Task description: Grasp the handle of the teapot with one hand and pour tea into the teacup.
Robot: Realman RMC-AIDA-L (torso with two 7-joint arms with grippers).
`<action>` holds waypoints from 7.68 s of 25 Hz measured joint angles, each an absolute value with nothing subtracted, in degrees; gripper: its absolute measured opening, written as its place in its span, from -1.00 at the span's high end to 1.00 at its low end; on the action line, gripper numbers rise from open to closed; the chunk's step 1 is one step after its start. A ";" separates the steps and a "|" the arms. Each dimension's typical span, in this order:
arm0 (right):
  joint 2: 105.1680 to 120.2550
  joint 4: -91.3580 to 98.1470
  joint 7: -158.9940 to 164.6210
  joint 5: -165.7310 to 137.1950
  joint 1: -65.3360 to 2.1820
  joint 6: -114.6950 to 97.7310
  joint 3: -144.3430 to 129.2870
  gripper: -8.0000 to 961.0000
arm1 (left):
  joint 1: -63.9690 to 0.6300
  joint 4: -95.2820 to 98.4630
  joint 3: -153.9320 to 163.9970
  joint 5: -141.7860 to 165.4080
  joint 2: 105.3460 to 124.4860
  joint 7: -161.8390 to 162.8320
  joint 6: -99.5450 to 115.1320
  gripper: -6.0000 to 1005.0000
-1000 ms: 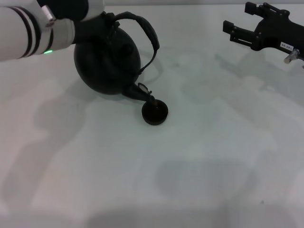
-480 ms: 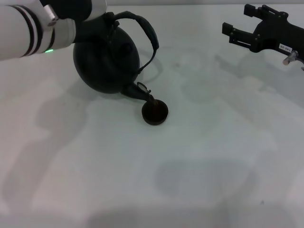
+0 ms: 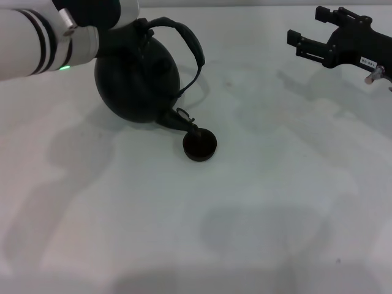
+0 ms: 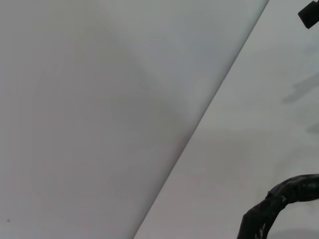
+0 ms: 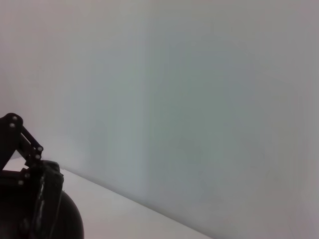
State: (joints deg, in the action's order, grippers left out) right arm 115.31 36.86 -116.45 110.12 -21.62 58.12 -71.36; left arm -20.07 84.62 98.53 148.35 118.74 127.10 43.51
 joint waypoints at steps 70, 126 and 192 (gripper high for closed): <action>115.04 34.02 -114.29 108.81 -22.38 58.04 -71.75 -0.76 | -11.69 30.99 52.05 71.50 118.68 54.52 72.32 0.74; 114.78 33.39 -114.79 108.80 -21.89 58.37 -71.89 -0.76 | -11.48 26.85 53.80 71.20 119.01 49.58 69.04 0.44; 115.19 4.16 -171.23 133.80 -17.12 78.56 -42.39 -0.75 | -7.25 1.94 48.07 26.62 119.53 16.81 92.56 -0.67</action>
